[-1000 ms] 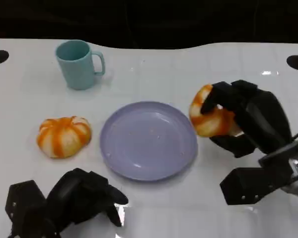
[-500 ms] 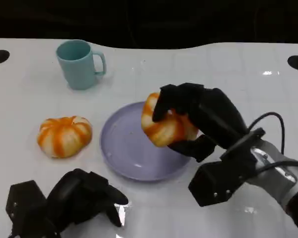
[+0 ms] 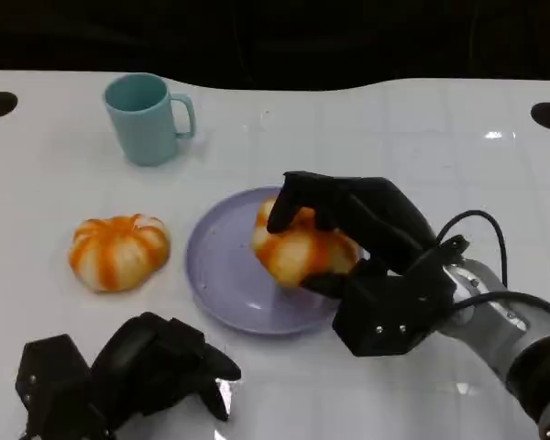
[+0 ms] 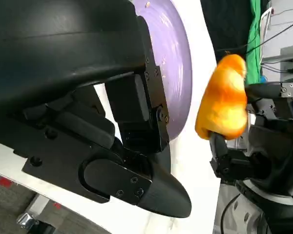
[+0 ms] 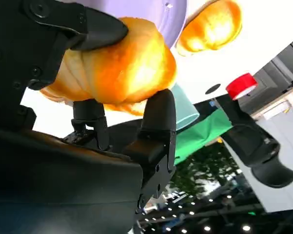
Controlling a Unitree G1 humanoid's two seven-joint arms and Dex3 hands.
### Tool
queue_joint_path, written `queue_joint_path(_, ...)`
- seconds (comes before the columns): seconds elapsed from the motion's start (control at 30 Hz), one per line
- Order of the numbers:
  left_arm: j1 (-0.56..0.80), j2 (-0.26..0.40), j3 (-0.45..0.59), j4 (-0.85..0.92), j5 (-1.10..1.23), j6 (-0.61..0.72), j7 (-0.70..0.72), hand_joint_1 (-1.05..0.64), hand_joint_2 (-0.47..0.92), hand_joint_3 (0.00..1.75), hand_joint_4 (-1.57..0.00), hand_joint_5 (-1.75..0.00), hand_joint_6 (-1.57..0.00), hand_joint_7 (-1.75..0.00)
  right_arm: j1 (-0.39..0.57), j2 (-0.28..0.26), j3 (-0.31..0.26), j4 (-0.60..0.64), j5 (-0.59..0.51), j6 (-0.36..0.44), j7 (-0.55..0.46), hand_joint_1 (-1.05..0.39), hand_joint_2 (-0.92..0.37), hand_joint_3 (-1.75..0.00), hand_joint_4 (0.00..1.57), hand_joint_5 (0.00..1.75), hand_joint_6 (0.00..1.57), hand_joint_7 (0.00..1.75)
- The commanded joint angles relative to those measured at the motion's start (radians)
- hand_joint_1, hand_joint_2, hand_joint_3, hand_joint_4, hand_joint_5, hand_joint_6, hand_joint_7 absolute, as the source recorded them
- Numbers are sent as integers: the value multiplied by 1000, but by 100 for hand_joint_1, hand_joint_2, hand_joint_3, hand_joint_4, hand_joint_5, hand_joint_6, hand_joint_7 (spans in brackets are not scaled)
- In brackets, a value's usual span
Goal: Grasp the bread from the table and place it into the plate.
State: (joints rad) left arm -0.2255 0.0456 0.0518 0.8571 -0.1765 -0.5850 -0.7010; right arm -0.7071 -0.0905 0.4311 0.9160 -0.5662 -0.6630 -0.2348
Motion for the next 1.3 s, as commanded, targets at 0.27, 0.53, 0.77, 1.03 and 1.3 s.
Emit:
queue_joint_path(0.27,6,14,-16,3,30,-42,19,-105,92,7,-134,-85,-157,-9,34,-72,-14,-132,29,83,208,-70,-92,-38,4,71,21,20)
queue_joint_path(0.53,5,9,-16,2,22,-36,19,-105,92,7,-133,-86,-157,-9,101,-126,-30,-286,43,140,315,-79,-92,-43,0,62,13,11)
queue_joint_path(0.77,2,7,-15,7,15,-33,11,-105,92,6,-133,-86,-157,-8,179,-164,-63,-406,96,168,389,-81,-92,-43,0,55,13,9)
queue_joint_path(1.03,0,8,-16,8,21,-34,16,-105,92,6,-133,-87,-157,-8,352,-186,-142,-569,178,132,362,-69,-92,-38,24,71,36,18)
queue_joint_path(1.3,-13,8,-12,26,17,-44,10,-105,92,8,-131,-88,-157,-8,532,-176,-232,-629,289,14,308,-57,-92,-36,53,145,69,62)
